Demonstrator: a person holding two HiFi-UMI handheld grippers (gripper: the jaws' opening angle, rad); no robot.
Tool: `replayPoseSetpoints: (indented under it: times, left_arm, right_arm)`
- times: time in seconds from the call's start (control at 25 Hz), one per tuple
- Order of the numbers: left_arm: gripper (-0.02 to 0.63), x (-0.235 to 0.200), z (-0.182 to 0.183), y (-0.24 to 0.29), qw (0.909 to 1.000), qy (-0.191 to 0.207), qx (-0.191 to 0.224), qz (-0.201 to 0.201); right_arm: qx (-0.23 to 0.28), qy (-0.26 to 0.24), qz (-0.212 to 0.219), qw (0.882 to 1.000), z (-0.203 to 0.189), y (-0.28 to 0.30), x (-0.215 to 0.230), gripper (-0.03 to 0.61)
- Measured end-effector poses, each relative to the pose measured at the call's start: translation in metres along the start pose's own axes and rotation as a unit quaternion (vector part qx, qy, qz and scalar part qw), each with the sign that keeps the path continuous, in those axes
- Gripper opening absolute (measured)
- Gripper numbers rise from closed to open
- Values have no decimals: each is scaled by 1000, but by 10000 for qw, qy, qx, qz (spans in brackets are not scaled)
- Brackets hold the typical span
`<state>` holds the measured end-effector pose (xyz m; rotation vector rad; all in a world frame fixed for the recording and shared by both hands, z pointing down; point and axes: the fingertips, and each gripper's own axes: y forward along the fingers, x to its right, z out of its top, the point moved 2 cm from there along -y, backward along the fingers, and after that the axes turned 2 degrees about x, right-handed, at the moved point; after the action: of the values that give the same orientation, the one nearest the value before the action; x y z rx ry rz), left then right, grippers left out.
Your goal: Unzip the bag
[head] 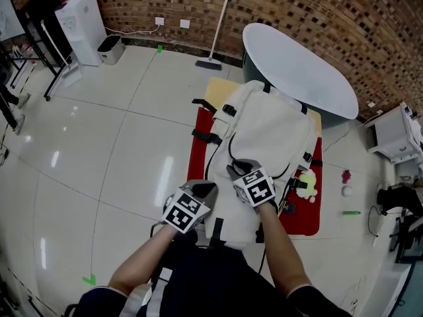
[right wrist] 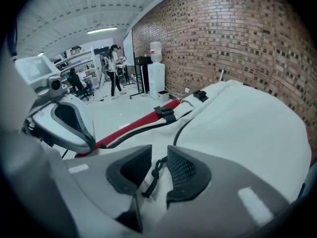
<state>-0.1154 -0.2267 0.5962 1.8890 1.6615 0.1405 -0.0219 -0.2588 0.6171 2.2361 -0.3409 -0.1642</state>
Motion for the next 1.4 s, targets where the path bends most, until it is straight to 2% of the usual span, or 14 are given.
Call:
replayPoseSetpoints:
  times: [0.16,0.24,0.32,0.44,0.56,0.68,0.76,0.96,1.08,1.16,1.4]
  left_arm:
    - [2,-1,3,4,10000,-16,-16,-26]
    - [2,-1,5,5,10000,-46,8,1]
    - [2,0,7,7,9999,-98,55,55]
    - [2,-2,8,8,9995,-176,88,250]
    - [2,-1,10,10,9985,-244,165,463]
    - [2,-1,7,11,9966,-383,181,711]
    - [2,0,6,10,9949,-468,202,867]
    - [2,3,1,5,9908,-652,203,1166]
    - [2,2,0,3,9876,-768,250,1347]
    - [2,2,1,1,9859,-825,295,1426]
    - [2,5,5,8,9851,-902,318,1428]
  right_arm:
    - [297,-499,206,9981,11,-15,6,118]
    - [258,-968,374,9943,15,-20,9,92]
    - [90,-1655,664,9839,12,-19,10,84]
    - [-366,-2824,1201,9510,-3,-14,9,85]
    - [-710,-3817,1650,9067,-18,-8,9,97]
    - [-791,-4537,2008,8646,-24,1,8,121]
    - [-757,-4832,2226,8434,-25,8,5,140]
    - [-687,-5289,2678,8024,-26,19,-7,158]
    - [-861,-5489,2939,7778,-32,27,-11,109]
    - [-883,-5490,2998,7752,-29,29,-10,40]
    - [-904,-5325,3047,7845,-8,35,-12,28]
